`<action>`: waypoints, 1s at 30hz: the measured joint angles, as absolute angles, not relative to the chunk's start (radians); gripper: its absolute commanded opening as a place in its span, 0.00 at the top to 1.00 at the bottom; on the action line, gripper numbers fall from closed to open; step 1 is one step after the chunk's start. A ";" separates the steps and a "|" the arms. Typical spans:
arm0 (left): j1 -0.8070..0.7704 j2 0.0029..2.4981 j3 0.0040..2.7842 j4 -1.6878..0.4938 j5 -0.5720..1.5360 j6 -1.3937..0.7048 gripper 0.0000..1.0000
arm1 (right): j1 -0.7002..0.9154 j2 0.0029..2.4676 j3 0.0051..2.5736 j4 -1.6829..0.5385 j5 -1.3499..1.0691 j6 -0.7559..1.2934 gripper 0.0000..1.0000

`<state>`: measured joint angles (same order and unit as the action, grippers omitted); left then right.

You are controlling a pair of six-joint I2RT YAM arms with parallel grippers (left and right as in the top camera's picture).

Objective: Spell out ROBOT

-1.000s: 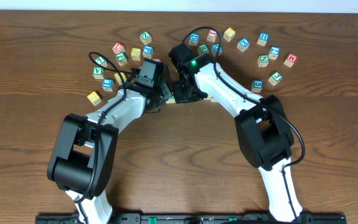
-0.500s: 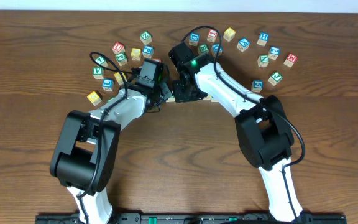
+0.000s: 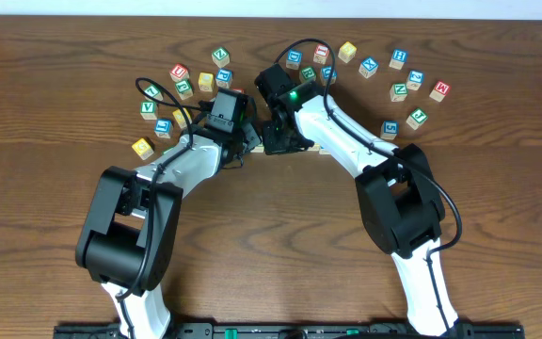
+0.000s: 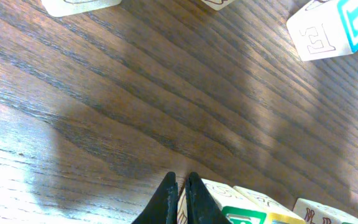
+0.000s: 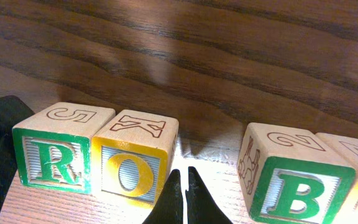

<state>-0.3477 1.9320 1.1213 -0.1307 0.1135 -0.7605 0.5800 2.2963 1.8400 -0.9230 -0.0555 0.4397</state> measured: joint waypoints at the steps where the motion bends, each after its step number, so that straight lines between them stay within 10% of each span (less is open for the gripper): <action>1: -0.348 1.932 1.121 -0.131 0.113 -0.760 0.93 | 0.580 2.296 1.840 -0.923 -0.056 0.439 0.99; 30: -0.348 1.932 1.121 -0.155 0.113 -0.755 0.92 | 0.584 2.296 1.840 -0.939 -0.056 0.439 0.99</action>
